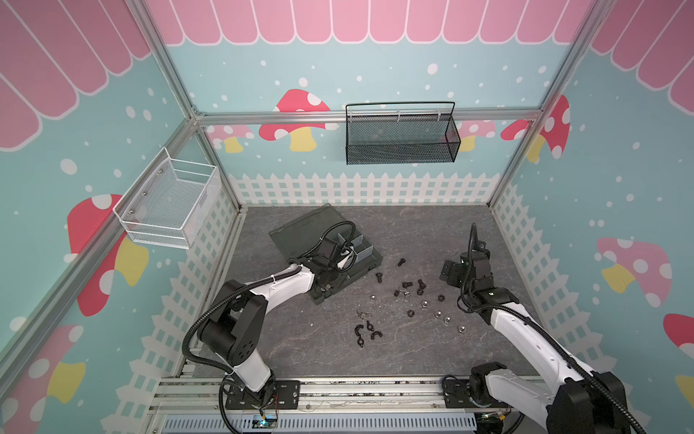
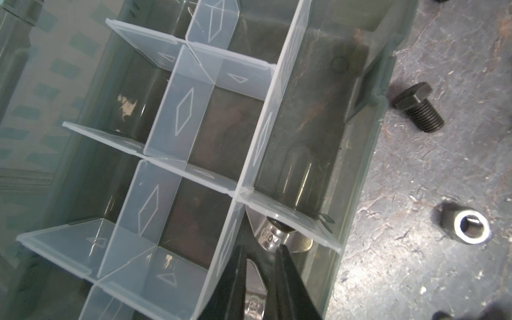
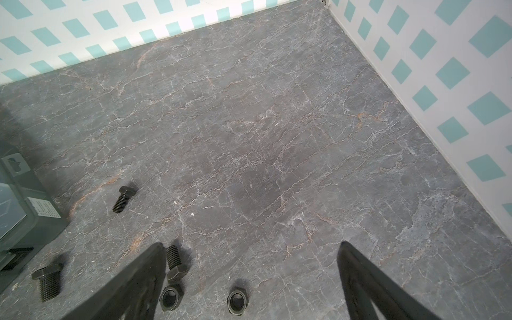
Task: Sort the screws and nuts into containers
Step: Place the nut into the container, then pick up the nut at the center of the table.
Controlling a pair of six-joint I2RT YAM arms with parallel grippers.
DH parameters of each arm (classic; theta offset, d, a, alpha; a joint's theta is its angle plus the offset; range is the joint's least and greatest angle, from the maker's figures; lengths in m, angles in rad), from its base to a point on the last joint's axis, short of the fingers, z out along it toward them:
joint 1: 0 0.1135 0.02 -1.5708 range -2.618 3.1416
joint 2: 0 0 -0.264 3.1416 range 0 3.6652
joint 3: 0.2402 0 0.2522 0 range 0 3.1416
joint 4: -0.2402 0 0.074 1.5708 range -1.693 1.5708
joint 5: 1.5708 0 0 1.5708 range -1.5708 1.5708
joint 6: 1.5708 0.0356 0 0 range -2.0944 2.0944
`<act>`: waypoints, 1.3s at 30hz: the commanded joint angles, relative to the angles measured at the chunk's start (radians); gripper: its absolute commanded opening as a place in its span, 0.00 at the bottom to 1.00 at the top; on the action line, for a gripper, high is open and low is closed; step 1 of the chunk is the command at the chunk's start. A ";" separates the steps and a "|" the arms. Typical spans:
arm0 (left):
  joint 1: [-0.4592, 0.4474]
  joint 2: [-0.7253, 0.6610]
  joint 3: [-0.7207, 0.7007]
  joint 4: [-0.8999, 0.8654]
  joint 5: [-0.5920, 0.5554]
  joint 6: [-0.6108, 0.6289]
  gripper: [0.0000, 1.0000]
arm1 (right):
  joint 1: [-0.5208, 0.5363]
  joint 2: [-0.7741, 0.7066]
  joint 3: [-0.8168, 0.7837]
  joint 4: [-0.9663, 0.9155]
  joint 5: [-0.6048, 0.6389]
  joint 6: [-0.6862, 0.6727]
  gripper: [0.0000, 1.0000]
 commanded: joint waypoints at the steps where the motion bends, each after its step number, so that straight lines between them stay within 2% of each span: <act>1: 0.003 -0.048 0.016 -0.017 0.021 -0.012 0.26 | 0.005 0.003 0.017 -0.012 0.014 0.016 0.97; 6: -0.006 -0.143 0.010 -0.027 0.013 -0.085 0.39 | 0.005 0.009 0.024 -0.012 0.012 0.017 0.97; 9: -0.029 -0.194 0.013 -0.053 -0.048 -0.173 0.47 | 0.006 0.012 0.026 -0.014 0.012 0.016 0.97; 14: -0.103 -0.258 0.021 -0.151 -0.213 -0.447 0.59 | 0.005 0.026 0.037 -0.018 0.013 0.019 0.97; 16: -0.123 -0.282 0.003 -0.182 -0.208 -0.592 0.65 | 0.005 0.043 0.048 -0.027 0.016 0.024 0.97; 17: -0.132 -0.293 -0.014 -0.182 -0.198 -0.649 0.71 | 0.005 0.050 0.054 -0.033 0.018 0.027 0.97; 20: -0.198 -0.305 -0.051 -0.191 -0.229 -0.773 0.79 | 0.005 0.079 0.069 -0.049 0.023 0.033 0.97; 23: -0.273 -0.291 -0.059 -0.211 -0.268 -0.847 0.98 | 0.005 0.102 0.082 -0.060 0.023 0.033 0.97; 28: -0.331 -0.254 -0.074 -0.212 -0.248 -0.914 1.00 | 0.006 0.122 0.092 -0.076 0.023 0.036 0.97; 39: -0.400 -0.187 -0.101 -0.210 -0.110 -0.943 1.00 | 0.005 0.128 0.086 -0.108 0.038 0.017 0.97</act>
